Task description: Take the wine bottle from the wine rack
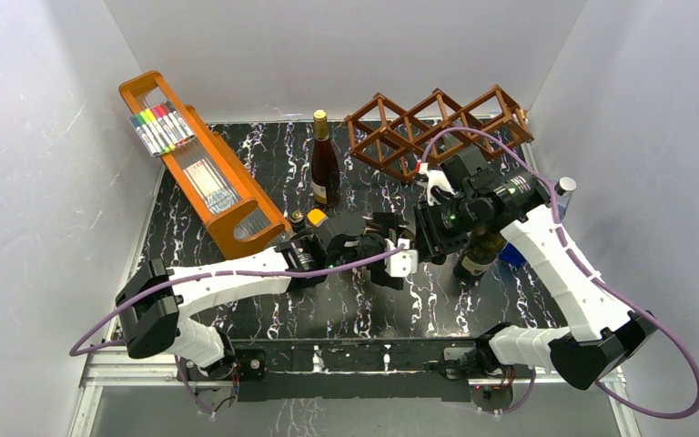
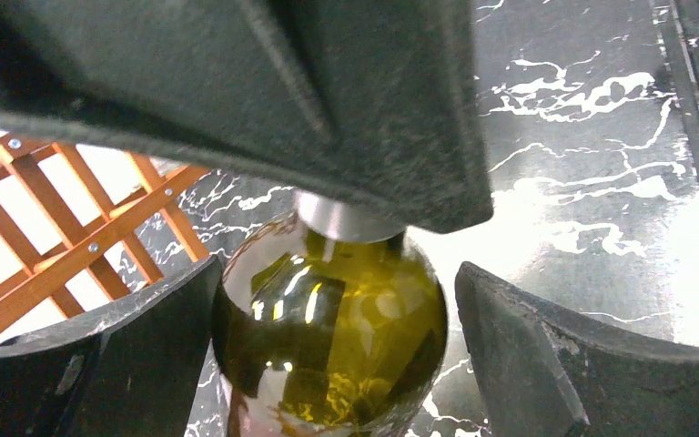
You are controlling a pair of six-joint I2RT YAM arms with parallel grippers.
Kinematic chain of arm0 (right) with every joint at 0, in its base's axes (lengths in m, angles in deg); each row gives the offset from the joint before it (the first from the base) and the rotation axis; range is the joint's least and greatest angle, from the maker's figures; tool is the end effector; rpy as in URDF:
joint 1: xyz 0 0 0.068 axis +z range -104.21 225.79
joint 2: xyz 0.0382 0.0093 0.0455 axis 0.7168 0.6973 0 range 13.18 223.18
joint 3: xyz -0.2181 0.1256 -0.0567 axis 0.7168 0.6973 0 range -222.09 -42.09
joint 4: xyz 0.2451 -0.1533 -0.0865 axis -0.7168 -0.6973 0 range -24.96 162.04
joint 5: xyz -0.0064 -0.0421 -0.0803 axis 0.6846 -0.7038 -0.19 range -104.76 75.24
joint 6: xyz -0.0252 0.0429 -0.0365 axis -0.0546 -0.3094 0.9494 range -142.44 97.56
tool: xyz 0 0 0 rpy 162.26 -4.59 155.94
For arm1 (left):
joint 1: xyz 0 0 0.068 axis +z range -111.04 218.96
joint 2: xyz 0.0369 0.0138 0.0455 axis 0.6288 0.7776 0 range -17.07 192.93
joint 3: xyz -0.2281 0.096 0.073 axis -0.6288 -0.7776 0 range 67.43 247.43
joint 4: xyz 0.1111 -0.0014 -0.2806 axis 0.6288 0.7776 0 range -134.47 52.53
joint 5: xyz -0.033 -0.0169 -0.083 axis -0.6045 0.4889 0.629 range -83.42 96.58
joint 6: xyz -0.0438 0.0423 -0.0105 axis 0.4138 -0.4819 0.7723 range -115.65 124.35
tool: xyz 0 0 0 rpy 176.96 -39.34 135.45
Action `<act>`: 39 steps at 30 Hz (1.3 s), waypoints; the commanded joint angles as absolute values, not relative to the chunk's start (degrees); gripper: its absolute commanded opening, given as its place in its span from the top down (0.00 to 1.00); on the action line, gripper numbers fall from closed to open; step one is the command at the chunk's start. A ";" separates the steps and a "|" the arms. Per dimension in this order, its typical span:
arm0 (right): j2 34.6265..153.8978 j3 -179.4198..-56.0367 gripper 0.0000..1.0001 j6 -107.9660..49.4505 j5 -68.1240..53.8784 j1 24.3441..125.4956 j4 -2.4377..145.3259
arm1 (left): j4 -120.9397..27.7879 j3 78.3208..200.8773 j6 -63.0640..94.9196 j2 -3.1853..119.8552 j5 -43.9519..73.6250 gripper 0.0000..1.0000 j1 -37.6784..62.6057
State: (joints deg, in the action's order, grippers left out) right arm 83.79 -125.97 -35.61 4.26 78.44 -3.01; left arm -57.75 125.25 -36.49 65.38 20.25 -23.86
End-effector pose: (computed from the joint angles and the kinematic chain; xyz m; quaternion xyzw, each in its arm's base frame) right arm 0.2102 0.1526 0.3685 -0.2015 0.9359 0.2412 0.1591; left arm 0.1687 -0.3526 0.2711 0.6505 0.4154 -0.2104 0.6001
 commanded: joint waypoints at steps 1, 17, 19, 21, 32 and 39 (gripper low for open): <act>80.77 -127.18 1.00 -34.48 7.66 78.39 1.12 | -57.74 125.39 -35.20 62.30 16.18 0.02 -23.94; 80.58 -128.99 0.60 -38.27 0.99 78.40 4.07 | -63.00 126.40 -29.37 63.33 11.88 0.83 -23.97; 79.67 -127.64 0.45 -41.20 -0.71 78.40 6.93 | -65.60 125.45 -27.80 63.03 10.57 0.94 -23.88; 78.31 -126.03 0.31 -44.62 -2.84 78.40 10.55 | -67.23 125.24 -25.56 62.91 9.69 0.95 -23.90; 71.96 -118.95 0.12 -49.81 -11.48 78.39 29.77 | -69.35 128.90 -11.68 64.14 0.25 0.98 -23.92; 74.29 -117.90 0.16 -45.77 -10.29 78.39 35.93 | -60.43 136.25 -6.70 67.44 -5.18 0.99 -23.88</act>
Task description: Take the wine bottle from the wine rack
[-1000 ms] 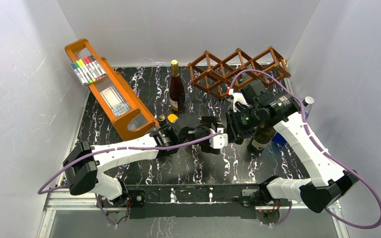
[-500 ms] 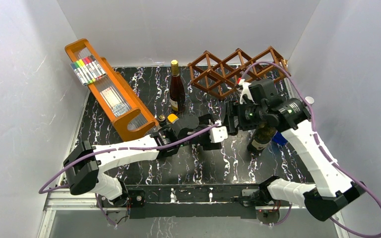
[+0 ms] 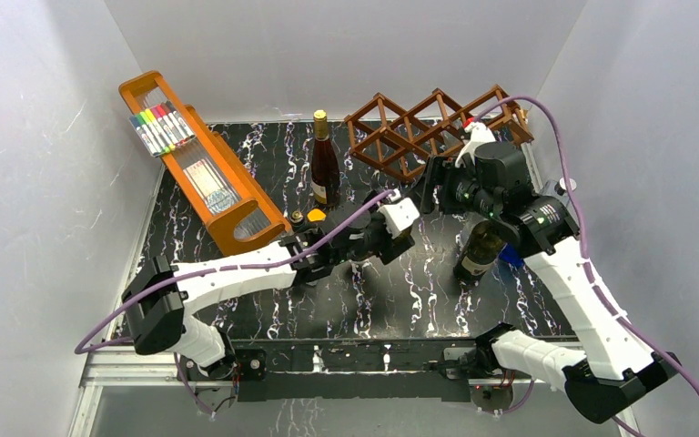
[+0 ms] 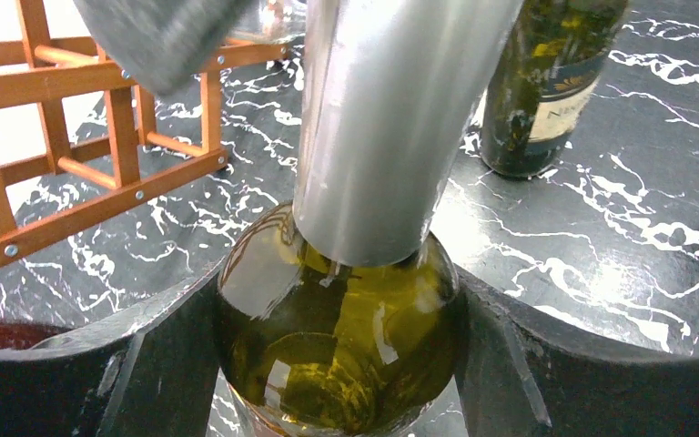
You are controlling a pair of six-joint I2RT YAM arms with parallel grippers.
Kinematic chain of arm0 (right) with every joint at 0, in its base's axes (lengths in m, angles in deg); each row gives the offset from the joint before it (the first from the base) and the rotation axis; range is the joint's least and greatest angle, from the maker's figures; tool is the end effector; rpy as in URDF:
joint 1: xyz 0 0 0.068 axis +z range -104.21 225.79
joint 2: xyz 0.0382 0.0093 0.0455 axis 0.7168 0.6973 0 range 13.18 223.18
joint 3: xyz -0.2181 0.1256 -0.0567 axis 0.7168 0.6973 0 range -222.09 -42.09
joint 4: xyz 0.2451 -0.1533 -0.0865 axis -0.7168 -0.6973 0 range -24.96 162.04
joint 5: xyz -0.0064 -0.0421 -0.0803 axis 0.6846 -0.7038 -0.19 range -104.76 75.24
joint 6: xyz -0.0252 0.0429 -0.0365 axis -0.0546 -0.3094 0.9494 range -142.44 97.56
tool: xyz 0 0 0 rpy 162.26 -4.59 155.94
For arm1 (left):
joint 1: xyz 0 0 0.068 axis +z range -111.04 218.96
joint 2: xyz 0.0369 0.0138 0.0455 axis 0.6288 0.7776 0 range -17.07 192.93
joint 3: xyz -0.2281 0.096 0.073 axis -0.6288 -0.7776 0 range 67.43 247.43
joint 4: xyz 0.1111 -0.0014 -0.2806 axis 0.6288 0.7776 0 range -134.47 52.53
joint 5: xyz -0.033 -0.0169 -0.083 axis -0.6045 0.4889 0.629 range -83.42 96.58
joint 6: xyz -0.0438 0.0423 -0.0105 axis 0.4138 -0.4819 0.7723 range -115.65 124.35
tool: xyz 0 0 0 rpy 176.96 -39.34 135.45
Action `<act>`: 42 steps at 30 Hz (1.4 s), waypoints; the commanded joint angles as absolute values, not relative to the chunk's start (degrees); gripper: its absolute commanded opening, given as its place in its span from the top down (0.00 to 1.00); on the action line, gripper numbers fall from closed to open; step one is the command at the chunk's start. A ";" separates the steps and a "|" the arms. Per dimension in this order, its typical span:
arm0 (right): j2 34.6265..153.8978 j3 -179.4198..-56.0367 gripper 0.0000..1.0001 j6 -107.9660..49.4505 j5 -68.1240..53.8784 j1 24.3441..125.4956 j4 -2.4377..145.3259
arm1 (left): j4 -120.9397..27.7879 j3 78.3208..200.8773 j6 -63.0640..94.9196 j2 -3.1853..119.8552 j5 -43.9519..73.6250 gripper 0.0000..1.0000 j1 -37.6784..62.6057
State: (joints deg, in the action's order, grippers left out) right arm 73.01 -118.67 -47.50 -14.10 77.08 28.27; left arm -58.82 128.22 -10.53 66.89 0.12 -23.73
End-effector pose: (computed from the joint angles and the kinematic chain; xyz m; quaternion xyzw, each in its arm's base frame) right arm 0.2223 0.1357 0.4141 -0.0493 0.8513 0.2510 0.4581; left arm 0.1886 -0.3537 0.2843 0.4464 0.6140 -0.2242 0.6112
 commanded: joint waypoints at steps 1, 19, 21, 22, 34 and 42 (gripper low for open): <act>74.86 -118.24 0.17 -45.52 -9.96 78.40 36.01 | -59.86 136.72 -6.09 67.66 -5.96 0.99 -23.88; 69.78 -109.51 0.15 -49.10 -5.60 78.27 45.80 | -62.71 135.11 -0.67 66.49 -5.17 1.00 -23.70; 68.00 -109.71 0.13 -48.84 -7.80 78.31 45.85 | -62.82 134.52 0.00 65.77 -3.61 1.00 -23.54; 67.38 -109.89 0.12 -48.32 -8.67 78.31 45.56 | -62.92 134.03 0.18 65.18 -2.73 1.00 -23.41; 59.57 -110.62 0.17 -39.90 -16.77 78.31 42.23 | -71.39 125.23 10.88 61.59 8.49 1.00 -18.86; 55.83 -112.60 0.13 -41.12 -22.58 78.30 41.80 | -79.50 121.35 13.90 64.59 10.78 1.00 -18.08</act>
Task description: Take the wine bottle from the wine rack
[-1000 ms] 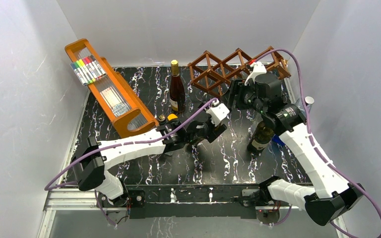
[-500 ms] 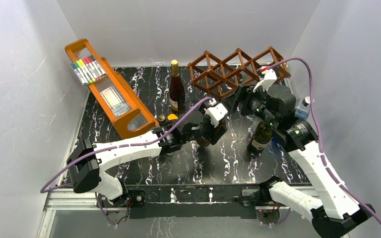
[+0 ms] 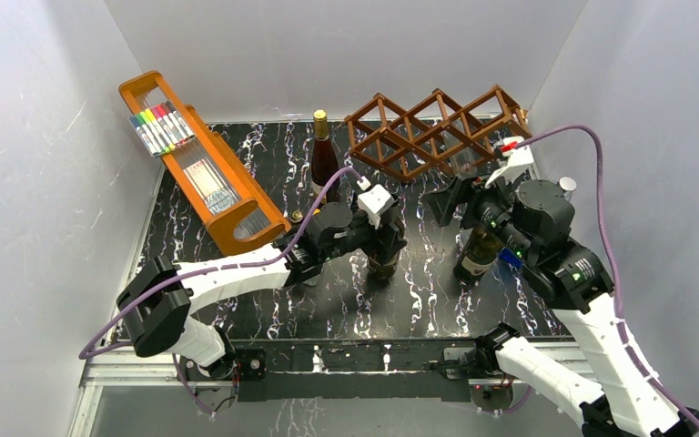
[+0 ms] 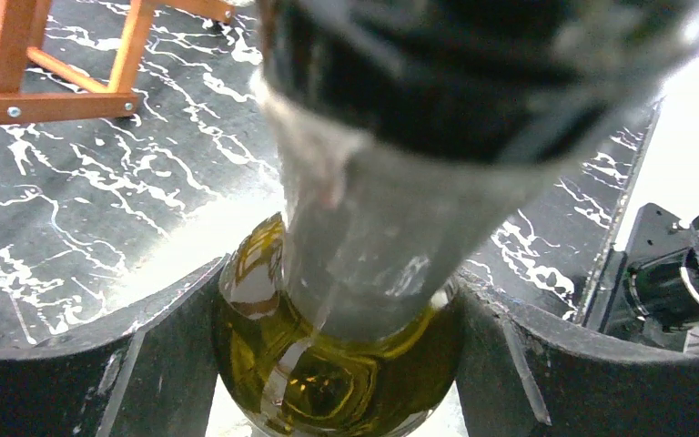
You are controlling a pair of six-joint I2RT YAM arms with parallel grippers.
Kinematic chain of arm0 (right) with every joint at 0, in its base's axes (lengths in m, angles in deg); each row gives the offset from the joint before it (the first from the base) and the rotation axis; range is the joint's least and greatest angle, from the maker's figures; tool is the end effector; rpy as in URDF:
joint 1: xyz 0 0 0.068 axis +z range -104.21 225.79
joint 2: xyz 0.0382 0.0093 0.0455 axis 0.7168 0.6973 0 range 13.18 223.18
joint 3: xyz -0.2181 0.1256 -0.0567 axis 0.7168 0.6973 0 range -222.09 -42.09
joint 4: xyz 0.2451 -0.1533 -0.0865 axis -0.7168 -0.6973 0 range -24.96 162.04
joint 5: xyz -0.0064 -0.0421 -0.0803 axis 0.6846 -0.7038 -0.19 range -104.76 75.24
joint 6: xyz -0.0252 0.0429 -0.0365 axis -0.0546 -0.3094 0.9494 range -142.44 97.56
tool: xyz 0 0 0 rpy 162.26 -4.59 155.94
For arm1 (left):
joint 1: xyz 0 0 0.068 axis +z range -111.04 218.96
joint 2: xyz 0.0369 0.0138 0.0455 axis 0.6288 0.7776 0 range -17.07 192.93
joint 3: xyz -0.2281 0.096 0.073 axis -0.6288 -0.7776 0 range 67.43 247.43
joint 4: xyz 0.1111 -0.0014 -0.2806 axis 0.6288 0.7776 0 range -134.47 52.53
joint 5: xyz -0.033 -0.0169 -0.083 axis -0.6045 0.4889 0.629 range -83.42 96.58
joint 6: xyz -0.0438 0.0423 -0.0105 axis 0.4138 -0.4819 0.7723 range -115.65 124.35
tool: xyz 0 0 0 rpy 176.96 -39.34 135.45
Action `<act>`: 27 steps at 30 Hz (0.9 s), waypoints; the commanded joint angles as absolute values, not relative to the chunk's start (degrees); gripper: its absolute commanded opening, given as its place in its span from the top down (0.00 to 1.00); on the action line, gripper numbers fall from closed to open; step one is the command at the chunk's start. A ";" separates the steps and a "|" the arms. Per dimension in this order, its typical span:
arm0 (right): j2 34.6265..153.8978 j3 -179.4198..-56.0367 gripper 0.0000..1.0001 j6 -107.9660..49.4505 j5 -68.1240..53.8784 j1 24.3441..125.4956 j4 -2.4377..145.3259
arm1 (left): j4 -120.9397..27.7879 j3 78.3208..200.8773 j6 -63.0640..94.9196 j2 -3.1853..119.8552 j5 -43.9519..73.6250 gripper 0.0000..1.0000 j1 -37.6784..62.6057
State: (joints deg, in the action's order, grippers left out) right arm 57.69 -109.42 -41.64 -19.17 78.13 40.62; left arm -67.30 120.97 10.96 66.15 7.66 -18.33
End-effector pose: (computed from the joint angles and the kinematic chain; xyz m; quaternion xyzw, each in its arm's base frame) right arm 0.1739 0.1058 0.4367 -0.0617 0.7555 0.2570 0.5995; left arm 0.2101 -0.3286 0.2557 0.3259 0.6734 -0.3572 0.5593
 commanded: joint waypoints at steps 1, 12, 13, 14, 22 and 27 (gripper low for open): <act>55.81 -112.99 0.13 -41.15 -22.51 78.29 41.59 | -80.71 120.51 14.05 64.94 10.84 1.00 -18.08; 56.20 -114.86 0.11 -40.38 -22.45 78.31 40.32 | -81.75 118.04 10.60 68.33 11.40 1.00 -18.03; 56.24 -114.81 0.11 -40.37 -22.42 78.36 40.39 | -81.33 118.12 10.33 68.48 11.33 1.00 -18.00; 56.19 -114.86 0.11 -40.22 -22.41 78.24 40.38 | -80.79 118.14 9.95 68.66 11.39 0.99 -17.99; 56.11 -115.02 0.10 -39.56 -22.84 78.25 40.19 | -78.48 117.77 9.00 68.11 10.36 0.69 -18.00; 56.49 -115.93 0.09 -38.74 -23.46 78.28 39.69 | -76.65 118.84 8.79 67.19 10.38 0.06 -18.00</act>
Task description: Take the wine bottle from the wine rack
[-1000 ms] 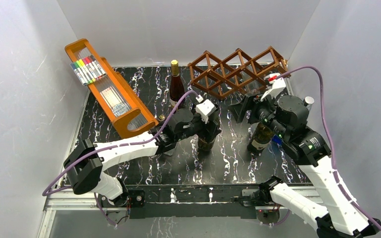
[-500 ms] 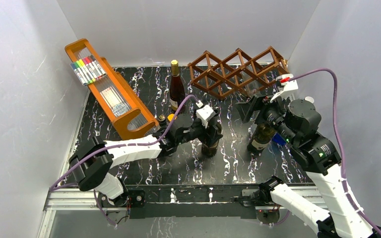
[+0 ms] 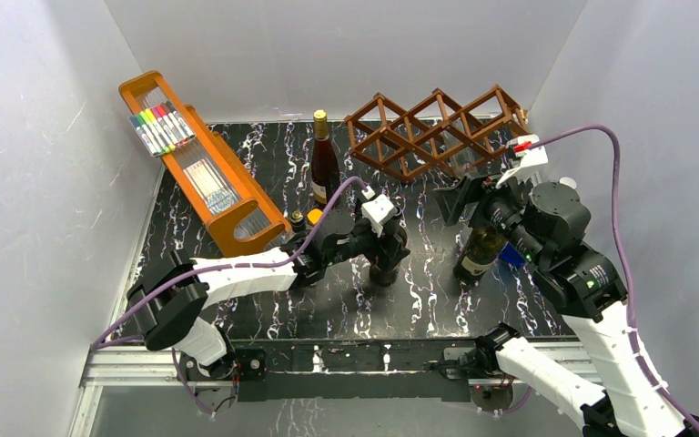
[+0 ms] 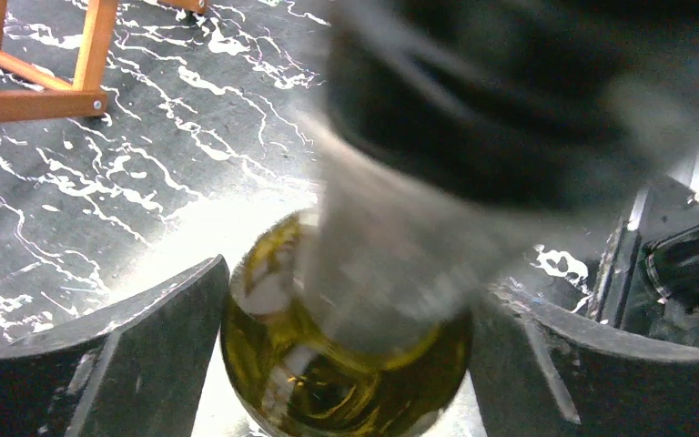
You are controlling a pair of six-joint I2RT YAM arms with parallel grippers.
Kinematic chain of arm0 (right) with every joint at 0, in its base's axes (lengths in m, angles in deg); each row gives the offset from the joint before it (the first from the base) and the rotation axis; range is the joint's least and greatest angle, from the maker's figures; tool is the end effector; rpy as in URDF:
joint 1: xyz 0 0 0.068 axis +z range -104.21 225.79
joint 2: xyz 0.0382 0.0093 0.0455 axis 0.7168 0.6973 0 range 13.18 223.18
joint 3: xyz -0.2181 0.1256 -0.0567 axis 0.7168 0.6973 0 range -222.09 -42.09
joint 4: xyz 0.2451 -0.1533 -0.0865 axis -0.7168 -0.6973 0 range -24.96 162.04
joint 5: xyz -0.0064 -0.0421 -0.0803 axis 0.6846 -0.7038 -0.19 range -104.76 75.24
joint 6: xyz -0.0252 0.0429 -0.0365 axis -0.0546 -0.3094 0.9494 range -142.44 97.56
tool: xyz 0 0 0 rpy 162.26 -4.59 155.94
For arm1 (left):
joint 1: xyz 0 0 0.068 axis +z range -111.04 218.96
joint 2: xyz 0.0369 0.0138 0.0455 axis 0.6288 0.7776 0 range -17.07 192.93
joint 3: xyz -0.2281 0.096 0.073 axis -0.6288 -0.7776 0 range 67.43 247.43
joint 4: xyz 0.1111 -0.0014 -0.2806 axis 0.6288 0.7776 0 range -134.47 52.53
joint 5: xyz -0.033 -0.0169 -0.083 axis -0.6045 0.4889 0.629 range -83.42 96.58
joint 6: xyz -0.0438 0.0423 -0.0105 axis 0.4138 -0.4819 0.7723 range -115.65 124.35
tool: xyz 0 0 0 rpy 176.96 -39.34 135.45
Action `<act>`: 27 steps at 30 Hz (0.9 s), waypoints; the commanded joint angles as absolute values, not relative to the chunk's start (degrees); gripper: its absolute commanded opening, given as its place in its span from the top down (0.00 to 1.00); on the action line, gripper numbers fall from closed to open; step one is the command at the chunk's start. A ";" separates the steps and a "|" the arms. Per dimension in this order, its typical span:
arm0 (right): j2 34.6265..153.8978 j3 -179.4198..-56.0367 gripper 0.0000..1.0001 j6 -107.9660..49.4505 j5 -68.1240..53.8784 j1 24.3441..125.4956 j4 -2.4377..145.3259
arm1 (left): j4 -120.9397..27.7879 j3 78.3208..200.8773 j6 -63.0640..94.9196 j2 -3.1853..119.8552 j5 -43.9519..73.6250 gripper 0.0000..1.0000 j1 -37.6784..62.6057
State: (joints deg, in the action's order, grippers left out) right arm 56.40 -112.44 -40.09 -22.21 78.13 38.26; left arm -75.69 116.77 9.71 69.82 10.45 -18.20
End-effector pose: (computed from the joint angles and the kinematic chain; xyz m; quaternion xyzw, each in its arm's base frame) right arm 0.1610 0.0947 0.4544 -0.0524 0.7448 0.2364 0.6219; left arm 0.2094 -0.3301 0.2207 0.3456 0.6600 -0.3675 0.5567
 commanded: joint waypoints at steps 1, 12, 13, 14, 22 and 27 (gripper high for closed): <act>56.68 -116.31 0.09 -38.51 -23.53 78.24 39.57 | -76.17 119.25 8.67 66.93 10.63 0.02 -18.00; 58.04 -119.93 0.02 -35.92 -25.86 78.24 37.86 | -64.70 127.08 5.80 59.65 14.36 0.02 -18.00; 58.24 -120.60 0.02 -35.48 -26.19 78.30 37.59 | -62.88 128.18 5.33 58.34 14.25 0.02 -17.99; 58.53 -121.38 0.02 -34.85 -26.67 78.27 36.89 | -61.11 129.48 4.61 57.02 14.12 0.02 -18.02; 61.51 -129.74 0.02 -30.66 -33.23 78.26 34.63 | -42.27 147.58 -5.04 51.02 3.86 0.02 -17.75; 63.19 -134.45 0.02 -27.81 -37.01 78.31 35.79 | -34.78 159.05 -9.40 51.24 -10.67 0.02 -15.92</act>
State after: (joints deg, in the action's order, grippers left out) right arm 62.52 -129.97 -31.35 -32.13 78.13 32.62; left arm -44.11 151.04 -4.19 51.72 2.19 -17.94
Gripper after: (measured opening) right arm 0.981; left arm 0.981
